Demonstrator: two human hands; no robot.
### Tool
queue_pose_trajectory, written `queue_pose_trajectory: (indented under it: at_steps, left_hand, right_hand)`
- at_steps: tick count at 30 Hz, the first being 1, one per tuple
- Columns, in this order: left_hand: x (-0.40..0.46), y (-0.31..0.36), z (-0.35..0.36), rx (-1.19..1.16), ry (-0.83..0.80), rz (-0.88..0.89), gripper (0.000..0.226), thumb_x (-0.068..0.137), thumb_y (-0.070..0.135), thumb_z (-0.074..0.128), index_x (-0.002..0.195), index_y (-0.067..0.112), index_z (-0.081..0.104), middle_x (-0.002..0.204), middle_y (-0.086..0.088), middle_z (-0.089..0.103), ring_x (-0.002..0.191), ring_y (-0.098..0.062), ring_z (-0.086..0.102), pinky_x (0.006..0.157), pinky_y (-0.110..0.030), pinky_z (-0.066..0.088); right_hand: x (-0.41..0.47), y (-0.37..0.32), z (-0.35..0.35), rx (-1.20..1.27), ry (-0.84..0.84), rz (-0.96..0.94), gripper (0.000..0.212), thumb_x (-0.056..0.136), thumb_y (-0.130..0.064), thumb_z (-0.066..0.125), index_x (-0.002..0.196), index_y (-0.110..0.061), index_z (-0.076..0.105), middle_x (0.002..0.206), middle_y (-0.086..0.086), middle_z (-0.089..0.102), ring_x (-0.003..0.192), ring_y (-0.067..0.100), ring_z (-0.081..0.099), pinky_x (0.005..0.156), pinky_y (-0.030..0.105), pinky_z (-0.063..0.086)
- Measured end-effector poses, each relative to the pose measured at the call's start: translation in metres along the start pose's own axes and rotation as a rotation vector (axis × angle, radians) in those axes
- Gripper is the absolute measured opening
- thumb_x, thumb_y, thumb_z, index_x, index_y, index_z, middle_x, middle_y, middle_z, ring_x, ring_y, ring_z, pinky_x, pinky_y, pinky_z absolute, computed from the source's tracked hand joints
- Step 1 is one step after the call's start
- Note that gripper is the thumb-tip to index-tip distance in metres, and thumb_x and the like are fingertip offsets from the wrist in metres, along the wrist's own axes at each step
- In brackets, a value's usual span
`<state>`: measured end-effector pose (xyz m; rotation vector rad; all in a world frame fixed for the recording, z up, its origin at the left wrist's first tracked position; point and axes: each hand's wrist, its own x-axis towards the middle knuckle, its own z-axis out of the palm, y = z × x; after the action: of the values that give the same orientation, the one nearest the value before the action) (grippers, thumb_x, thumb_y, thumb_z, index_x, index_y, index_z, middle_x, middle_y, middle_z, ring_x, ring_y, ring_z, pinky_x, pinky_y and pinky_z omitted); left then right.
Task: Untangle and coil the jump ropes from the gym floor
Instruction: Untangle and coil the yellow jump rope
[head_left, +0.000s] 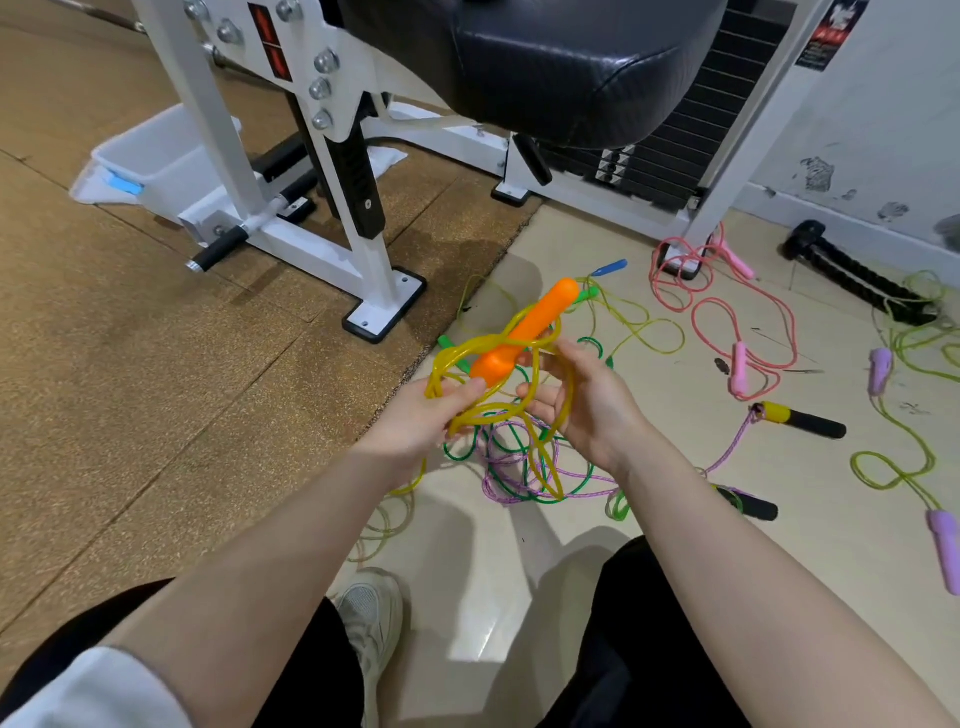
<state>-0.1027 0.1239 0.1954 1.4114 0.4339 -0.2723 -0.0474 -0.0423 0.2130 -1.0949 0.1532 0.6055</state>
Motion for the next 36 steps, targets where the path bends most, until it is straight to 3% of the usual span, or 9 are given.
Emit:
queue_pose_trajectory:
  at_steps: [4,7,11,18,24,28,30,33,36]
  left_hand:
    - [0.000,0.003,-0.007,0.109,0.096,0.031,0.030,0.089,0.025,0.062,0.061,0.021,0.055,0.059,0.009,0.060,0.057,-0.006,0.055,0.065,-0.019,0.044]
    - [-0.001,0.006,-0.005,0.135,0.122,0.086,0.023,0.091,0.023,0.060,0.068,0.020,0.061,0.059,0.012,0.064,0.056,-0.002,0.059,0.064,-0.020,0.046]
    - [0.002,0.014,-0.011,0.040,0.182,0.086,0.009,0.089,0.018,0.061,0.082,0.012,0.060,0.077,-0.011,0.058,0.072,-0.022,0.053,0.071,-0.035,0.045]
    - [0.009,0.013,-0.028,0.166,0.144,0.008,0.007,0.084,0.005,0.066,0.088,0.004,0.061,0.080,-0.018,0.060,0.064,-0.023,0.056,0.063,-0.032,0.050]
    - [0.016,0.004,-0.033,0.505,0.173,0.104,0.019,0.080,0.010,0.071,0.069,0.011,0.055,0.071,-0.013,0.056,0.059,-0.017,0.050,0.057,-0.027,0.041]
    - [0.015,0.004,-0.030,0.730,0.098,0.102,0.020,0.083,0.023,0.070,0.072,0.013,0.055,0.070,-0.004,0.056,0.061,-0.013,0.049,0.057,-0.025,0.038]
    - [0.015,0.000,-0.028,0.628,0.032,0.001,0.022,0.088,0.032,0.063,0.077,0.014,0.057,0.072,-0.003,0.061,0.063,-0.015,0.055,0.062,-0.021,0.044]
    - [0.015,0.005,-0.029,0.247,0.015,-0.255,0.029,0.092,0.042,0.053,0.089,0.013,0.053,0.080,-0.008,0.073,0.076,-0.026,0.062,0.083,-0.039,0.051]
    - [0.012,0.010,-0.025,-0.136,-0.080,-0.351,0.027,0.094,0.039,0.050,0.081,0.015,0.049,0.084,-0.017,0.072,0.082,-0.029,0.066,0.082,-0.039,0.053]
  right_hand:
    - [0.000,-0.008,-0.003,-0.224,-0.074,0.081,0.061,0.075,-0.069,0.037,0.099,-0.018,0.061,0.099,0.001,0.061,0.069,0.019,0.061,0.077,0.035,0.050]
    - [-0.003,-0.006,-0.003,-0.310,-0.007,0.037,0.035,0.087,-0.051,0.045,0.090,-0.020,0.058,0.088,-0.005,0.057,0.067,0.014,0.057,0.078,0.035,0.049]
    - [-0.004,-0.003,-0.011,-0.316,-0.007,-0.040,0.031,0.094,-0.042,0.039,0.097,-0.020,0.061,0.099,-0.005,0.063,0.100,0.014,0.054,0.098,0.037,0.038]
    - [0.000,-0.005,-0.025,0.039,-0.254,0.049,0.071,0.040,-0.056,0.088,0.098,-0.019,0.073,0.094,-0.002,0.069,0.085,0.011,0.064,0.079,0.025,0.052]
    - [-0.006,-0.015,-0.029,-0.100,-0.110,0.137,0.020,0.068,-0.003,0.069,0.085,-0.014,0.070,0.074,0.004,0.061,0.052,0.010,0.055,0.049,0.018,0.049]
    - [0.003,-0.007,-0.028,-0.786,0.283,-0.076,0.020,0.082,0.004,0.057,0.072,-0.013,0.057,0.070,0.006,0.052,0.044,0.012,0.048,0.039,0.015,0.036]
    - [0.009,-0.002,-0.023,-0.705,0.326,-0.157,0.018,0.085,0.005,0.056,0.080,-0.012,0.056,0.075,0.006,0.051,0.051,0.014,0.057,0.048,0.015,0.048]
    - [0.009,0.000,-0.010,-0.187,0.157,-0.161,0.037,0.091,-0.005,0.056,0.127,-0.008,0.045,0.113,0.007,0.054,0.100,0.019,0.062,0.086,0.023,0.051]
    - [0.002,0.013,-0.004,-0.329,0.082,-0.110,0.055,0.094,-0.030,0.052,0.144,-0.018,0.030,0.138,-0.002,0.044,0.124,0.016,0.048,0.099,0.027,0.039]
